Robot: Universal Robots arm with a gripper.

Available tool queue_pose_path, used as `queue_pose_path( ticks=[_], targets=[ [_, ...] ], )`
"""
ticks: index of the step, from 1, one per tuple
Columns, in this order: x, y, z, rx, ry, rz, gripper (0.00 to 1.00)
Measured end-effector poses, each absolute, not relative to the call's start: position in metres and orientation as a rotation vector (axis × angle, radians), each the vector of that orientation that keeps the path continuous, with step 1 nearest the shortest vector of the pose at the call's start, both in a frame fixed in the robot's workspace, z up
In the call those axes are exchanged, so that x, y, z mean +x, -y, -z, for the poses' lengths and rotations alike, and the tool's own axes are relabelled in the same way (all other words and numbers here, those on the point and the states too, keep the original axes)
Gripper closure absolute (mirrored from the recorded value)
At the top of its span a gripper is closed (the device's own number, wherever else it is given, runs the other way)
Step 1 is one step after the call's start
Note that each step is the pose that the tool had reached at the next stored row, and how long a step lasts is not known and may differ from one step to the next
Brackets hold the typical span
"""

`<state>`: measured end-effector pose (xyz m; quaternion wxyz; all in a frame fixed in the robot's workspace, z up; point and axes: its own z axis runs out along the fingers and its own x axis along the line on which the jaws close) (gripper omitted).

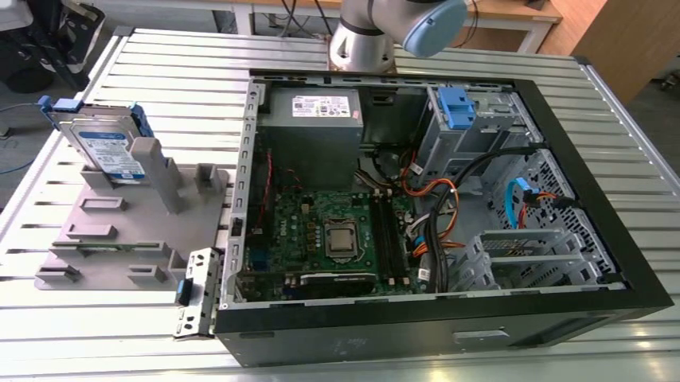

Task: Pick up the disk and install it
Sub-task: 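Reach for the disk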

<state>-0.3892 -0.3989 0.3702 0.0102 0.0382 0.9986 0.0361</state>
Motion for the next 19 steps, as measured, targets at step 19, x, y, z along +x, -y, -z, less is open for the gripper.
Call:
queue_pose_path(
  ticks=[19],
  targets=[
    [-0.393, 0.398, -0.349, 0.122, -3.141, -0.111, 0.89]
  ],
)
